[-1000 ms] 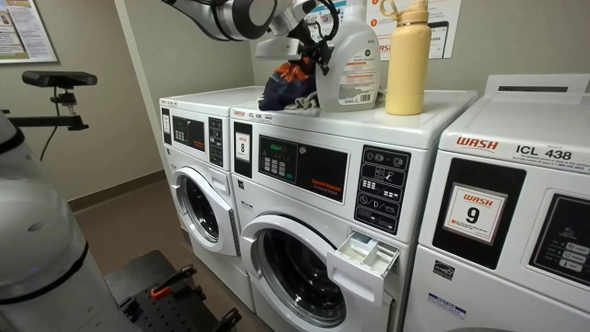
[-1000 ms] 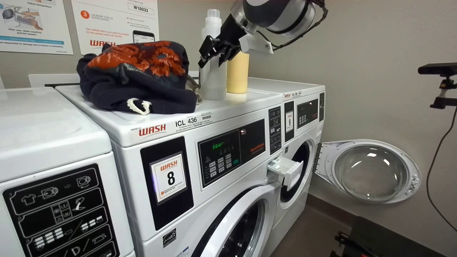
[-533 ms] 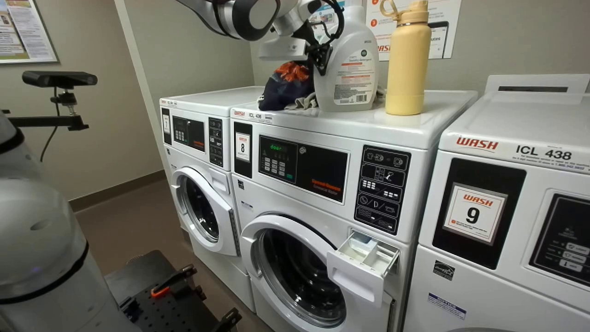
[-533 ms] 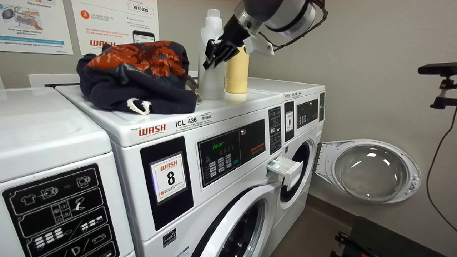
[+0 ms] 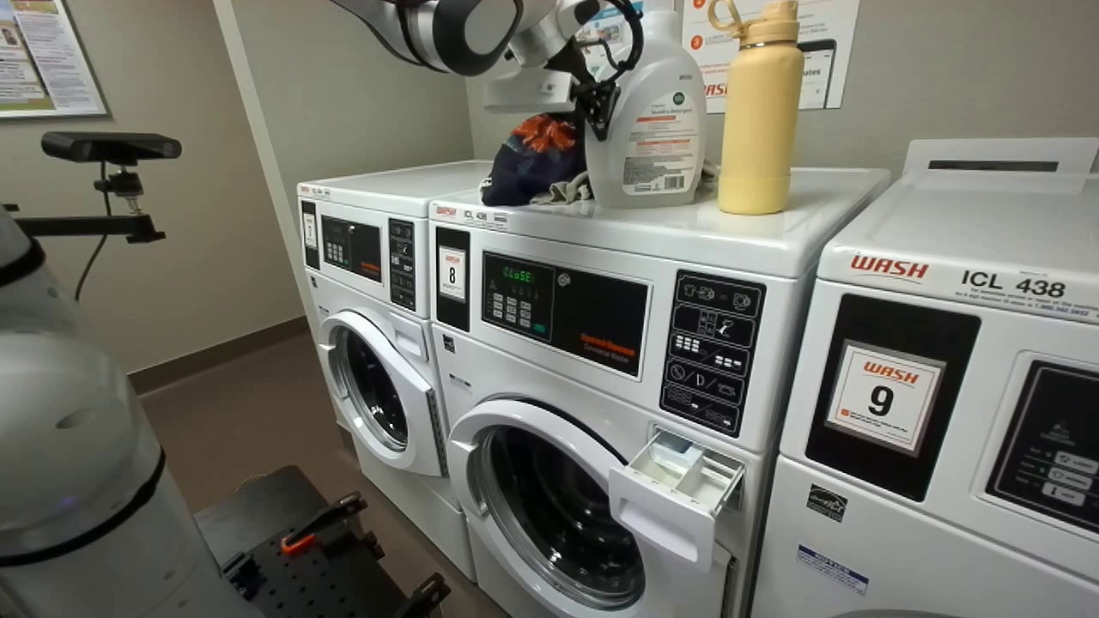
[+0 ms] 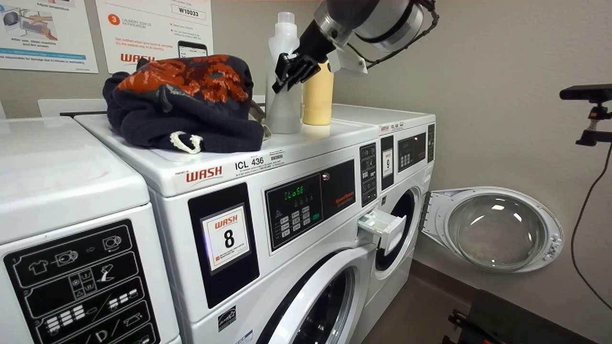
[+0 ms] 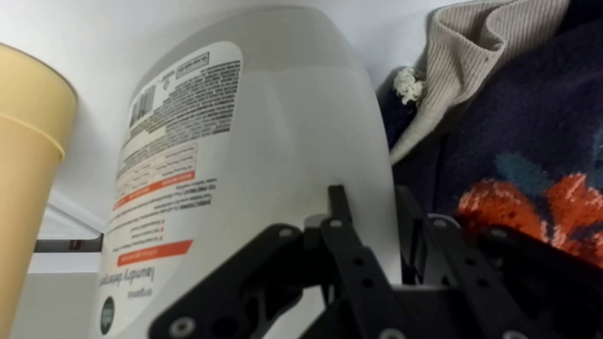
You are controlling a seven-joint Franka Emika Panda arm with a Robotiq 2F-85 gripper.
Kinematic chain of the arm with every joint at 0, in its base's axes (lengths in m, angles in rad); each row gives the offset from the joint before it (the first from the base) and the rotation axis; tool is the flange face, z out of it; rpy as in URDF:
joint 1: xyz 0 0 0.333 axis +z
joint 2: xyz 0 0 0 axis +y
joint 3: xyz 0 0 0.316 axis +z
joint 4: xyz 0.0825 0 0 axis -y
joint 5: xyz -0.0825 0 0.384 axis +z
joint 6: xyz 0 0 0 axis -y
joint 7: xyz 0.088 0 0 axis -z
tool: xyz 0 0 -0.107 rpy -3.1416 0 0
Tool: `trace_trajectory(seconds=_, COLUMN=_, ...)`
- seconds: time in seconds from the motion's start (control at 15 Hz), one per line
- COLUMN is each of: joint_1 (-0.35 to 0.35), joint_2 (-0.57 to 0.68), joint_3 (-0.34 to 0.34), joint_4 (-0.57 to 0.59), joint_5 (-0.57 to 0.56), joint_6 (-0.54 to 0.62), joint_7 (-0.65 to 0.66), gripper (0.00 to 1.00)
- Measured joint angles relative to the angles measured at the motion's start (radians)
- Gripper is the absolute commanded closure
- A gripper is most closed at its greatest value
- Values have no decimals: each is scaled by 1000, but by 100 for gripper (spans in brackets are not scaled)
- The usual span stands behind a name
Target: Pour some detergent into the washing machine drawer
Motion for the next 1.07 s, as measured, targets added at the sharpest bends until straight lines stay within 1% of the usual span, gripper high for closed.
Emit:
trace_trajectory(seconds=0.27, joint_1=2, joint_2=-9, joint_3=9, joint_4=0, joint_5=-47, joint_6=-15, joint_7=20, gripper=93)
trace_trajectory(seconds=0.53, joint_1=25, joint_2=-48, joint_3=23, joint_4=-11, joint_5=-85, joint_6=-45, joint_7=42, gripper=93)
trace_trajectory(seconds=0.8, joint_1=49, joint_2=-100, joint_3=30, joint_4=-47, joint_5=-86, joint_6=-47, joint_7=56, gripper=93)
trace_trajectory(seconds=1.07, joint_1=51, joint_2=-145, joint_3=28, joint_4=-95, joint_5=-94, joint_6=-46, joint_7=68, gripper=93)
